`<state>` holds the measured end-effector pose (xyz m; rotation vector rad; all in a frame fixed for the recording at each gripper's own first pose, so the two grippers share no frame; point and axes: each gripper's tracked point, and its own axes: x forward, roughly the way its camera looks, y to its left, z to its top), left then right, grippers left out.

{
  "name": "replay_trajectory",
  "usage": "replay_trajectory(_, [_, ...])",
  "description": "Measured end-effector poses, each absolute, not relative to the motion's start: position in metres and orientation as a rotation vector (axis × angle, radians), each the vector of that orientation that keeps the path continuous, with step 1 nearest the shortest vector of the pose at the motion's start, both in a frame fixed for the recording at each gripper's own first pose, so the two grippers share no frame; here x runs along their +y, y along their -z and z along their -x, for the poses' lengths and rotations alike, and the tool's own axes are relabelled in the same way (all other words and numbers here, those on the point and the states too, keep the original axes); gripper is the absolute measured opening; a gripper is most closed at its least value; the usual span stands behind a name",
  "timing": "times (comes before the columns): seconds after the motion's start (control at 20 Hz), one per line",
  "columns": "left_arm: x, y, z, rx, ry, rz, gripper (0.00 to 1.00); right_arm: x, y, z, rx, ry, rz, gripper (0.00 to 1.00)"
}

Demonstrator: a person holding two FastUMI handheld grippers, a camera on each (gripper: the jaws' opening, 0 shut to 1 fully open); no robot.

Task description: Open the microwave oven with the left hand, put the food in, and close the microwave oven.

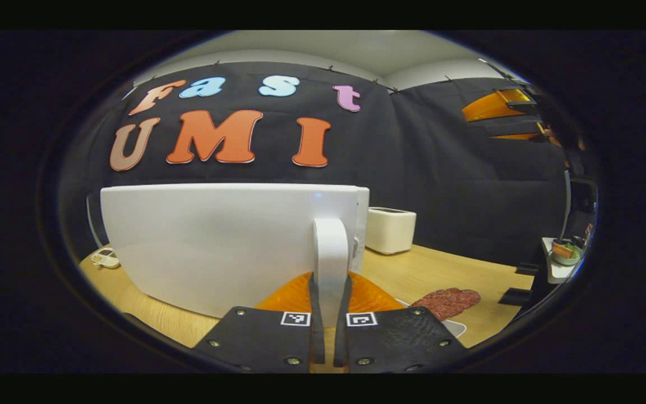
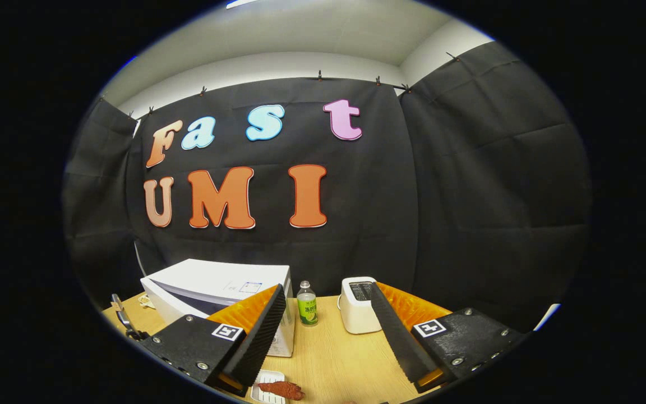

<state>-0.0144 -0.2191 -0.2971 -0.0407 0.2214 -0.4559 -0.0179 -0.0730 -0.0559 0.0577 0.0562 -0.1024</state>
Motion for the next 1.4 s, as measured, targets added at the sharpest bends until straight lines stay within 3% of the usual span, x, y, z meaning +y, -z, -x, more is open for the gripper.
replay_trajectory(0.35, [-0.174,0.282,0.083,0.236,0.561,0.047,0.08,-0.040,0.058,0.014,0.068,0.047,-0.048,0.95])
replay_trajectory(0.7, [-0.110,0.273,0.137,0.261,0.502,0.037,0.08,0.004,0.060,0.009,0.075,-0.036,-0.065,0.95])
replay_trajectory(0.8, [-0.088,0.270,0.149,0.263,0.455,0.037,0.08,0.017,0.062,0.008,0.083,-0.059,-0.073,0.95])
replay_trajectory(0.85, [-0.073,0.268,0.156,0.259,0.423,0.031,0.03,0.023,0.063,0.008,0.085,-0.071,-0.075,0.95])
replay_trajectory(0.9, [-0.058,0.266,0.163,0.252,0.384,0.029,0.09,0.029,0.064,0.008,0.087,-0.079,-0.076,0.95])
replay_trajectory(1.2, [0.050,0.261,0.213,0.258,0.092,0.031,0.14,0.059,0.071,0.012,0.101,-0.127,-0.087,0.95])
replay_trajectory(1.3, [0.088,0.260,0.232,0.260,0.005,0.008,0.25,0.065,0.074,0.016,0.104,-0.137,-0.096,0.95])
replay_trajectory(1.4, [0.117,0.259,0.248,0.253,-0.076,-0.021,0.58,0.069,0.078,0.018,0.101,-0.144,-0.103,0.95])
